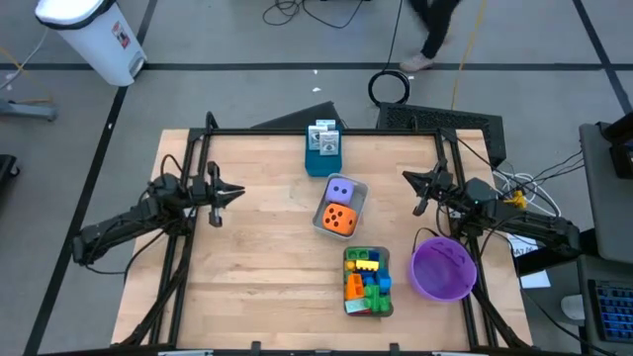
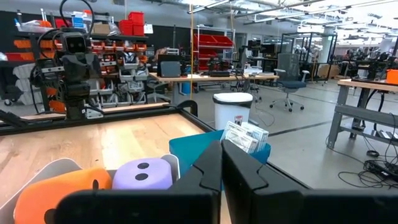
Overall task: Pick & Place Toys
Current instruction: Return to Home Position
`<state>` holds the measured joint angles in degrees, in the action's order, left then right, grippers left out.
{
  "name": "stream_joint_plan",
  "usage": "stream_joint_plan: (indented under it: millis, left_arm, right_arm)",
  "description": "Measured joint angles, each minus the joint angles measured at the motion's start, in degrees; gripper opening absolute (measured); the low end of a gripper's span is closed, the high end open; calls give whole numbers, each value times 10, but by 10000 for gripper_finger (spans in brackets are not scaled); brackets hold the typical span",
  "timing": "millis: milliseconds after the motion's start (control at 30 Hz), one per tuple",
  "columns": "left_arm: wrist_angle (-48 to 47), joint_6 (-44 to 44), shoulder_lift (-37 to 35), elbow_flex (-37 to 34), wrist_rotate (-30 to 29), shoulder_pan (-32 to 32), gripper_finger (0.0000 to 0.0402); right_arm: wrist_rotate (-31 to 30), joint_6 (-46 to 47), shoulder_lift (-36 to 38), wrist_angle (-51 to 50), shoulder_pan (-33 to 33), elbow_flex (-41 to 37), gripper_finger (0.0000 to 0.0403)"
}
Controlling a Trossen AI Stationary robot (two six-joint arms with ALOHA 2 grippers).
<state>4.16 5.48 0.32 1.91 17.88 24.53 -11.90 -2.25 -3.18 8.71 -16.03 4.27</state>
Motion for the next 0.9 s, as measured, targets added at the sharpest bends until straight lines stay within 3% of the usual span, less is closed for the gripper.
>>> stream_joint_plan:
  millis: [900]
  left_arm:
    - [-1,-15,0,0,0,-3,51]
  right_arm:
    - [0,0,0,0,0,0,3]
